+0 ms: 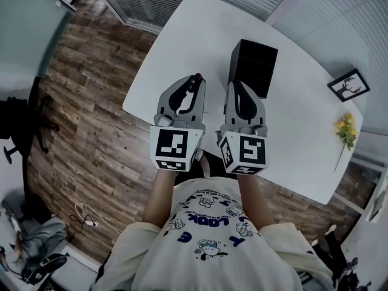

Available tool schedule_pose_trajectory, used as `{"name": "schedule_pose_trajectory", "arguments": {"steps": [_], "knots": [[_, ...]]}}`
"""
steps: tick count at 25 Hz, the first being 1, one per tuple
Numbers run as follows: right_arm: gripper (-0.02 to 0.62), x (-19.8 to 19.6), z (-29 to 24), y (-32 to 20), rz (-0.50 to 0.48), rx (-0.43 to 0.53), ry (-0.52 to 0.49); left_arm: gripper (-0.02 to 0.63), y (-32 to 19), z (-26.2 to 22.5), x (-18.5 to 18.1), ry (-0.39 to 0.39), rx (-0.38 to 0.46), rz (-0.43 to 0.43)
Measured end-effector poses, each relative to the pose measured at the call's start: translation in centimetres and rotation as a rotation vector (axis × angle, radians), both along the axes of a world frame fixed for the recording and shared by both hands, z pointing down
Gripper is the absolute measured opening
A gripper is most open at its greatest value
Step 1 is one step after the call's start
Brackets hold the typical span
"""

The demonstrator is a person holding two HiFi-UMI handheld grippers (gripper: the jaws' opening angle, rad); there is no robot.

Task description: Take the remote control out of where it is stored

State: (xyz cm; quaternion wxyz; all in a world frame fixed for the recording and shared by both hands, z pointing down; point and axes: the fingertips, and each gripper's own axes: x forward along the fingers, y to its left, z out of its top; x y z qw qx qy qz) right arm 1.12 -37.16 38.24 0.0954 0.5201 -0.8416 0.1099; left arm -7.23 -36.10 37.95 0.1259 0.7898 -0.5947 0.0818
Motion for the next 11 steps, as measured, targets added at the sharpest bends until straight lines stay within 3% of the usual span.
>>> {"name": "schedule_pose_trajectory", "arguments": {"steps": [11], "knots": [[0.048, 0.39, 0.18, 0.29, 0.005, -0.003, -0.005, 0.071, 0.31, -0.03, 0.44, -0.007, 0.001, 0.004]]}}
